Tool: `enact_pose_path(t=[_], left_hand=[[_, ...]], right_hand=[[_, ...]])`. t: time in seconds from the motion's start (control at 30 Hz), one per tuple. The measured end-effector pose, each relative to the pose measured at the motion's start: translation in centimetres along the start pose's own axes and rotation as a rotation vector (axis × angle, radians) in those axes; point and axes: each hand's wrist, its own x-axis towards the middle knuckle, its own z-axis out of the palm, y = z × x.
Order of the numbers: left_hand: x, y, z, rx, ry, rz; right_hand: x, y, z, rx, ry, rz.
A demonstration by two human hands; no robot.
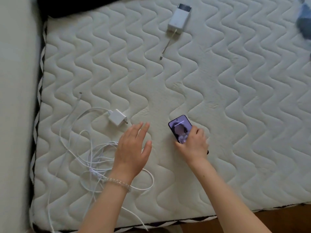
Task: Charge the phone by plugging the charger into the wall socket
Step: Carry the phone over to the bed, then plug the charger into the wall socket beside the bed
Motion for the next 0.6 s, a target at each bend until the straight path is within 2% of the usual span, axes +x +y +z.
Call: enact_pose_path(t=[0.2, 0.43, 0.53, 0.6], left_hand=[[0.3, -1.0, 2.1, -0.031, -0.017, -0.017], [0.1, -1.4, 2.2, -0.023, -0.027, -0.04], [0.0, -1.7, 1.4, -0.025, -0.018, -0.06], [0.0, -2.1, 0.6, -0.031, -0.006, -0.074]], right_hand=[[0.5, -0.5, 1.9, -0.028, 0.094, 0.039], [0.2, -0.8, 1.8, -0.155, 0.12, 0.03], [0.2, -1.7, 1.2, -0.102, 0.111, 0.013], [0.2, -3.0, 0.5, -0.024, 0.148, -0.068]])
